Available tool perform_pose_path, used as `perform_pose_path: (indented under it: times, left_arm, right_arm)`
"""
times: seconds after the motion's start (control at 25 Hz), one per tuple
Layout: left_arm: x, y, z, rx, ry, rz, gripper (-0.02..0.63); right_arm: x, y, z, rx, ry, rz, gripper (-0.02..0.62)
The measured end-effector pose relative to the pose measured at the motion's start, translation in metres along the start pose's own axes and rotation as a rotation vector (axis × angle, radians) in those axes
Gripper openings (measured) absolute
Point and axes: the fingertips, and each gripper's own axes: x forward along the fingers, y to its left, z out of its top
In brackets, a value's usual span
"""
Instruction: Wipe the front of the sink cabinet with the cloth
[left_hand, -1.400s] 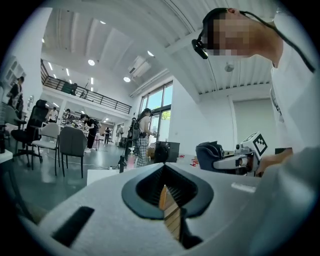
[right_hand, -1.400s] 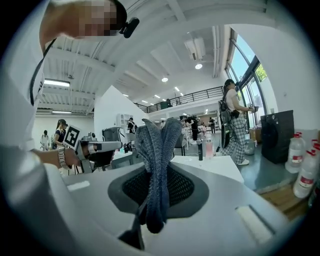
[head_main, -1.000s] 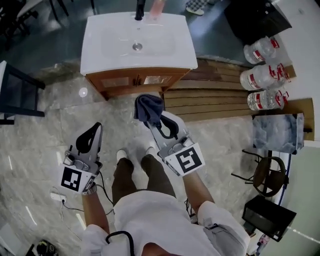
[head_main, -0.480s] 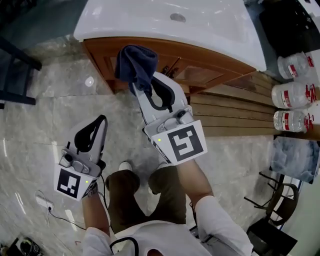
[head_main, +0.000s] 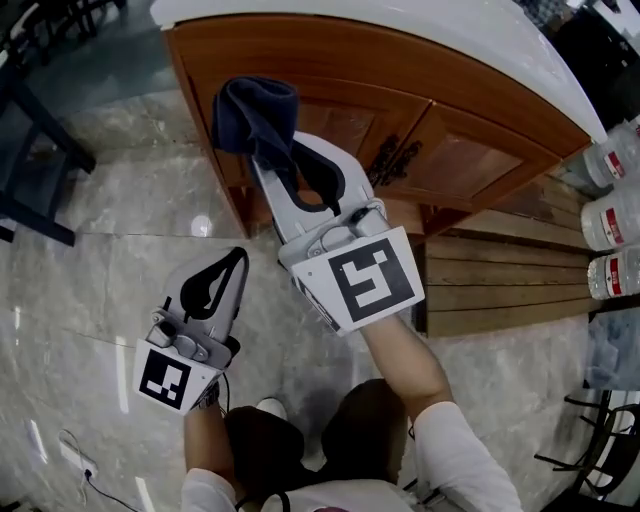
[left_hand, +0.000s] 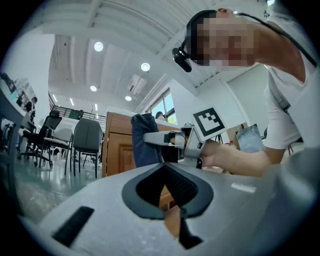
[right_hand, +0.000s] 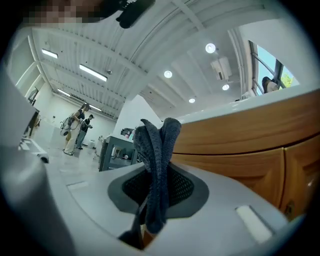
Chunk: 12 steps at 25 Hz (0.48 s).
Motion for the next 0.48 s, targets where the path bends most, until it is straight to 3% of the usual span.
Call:
perform_pose_path:
  times: [0.48]
  left_arm:
    - [-0.037, -0.004, -0.005, 0.012, -0.019, 0.023, 0.000]
  right_arm:
    - [0.049, 0.040, 0.032, -0.067, -0.059, 0.022, 0.064]
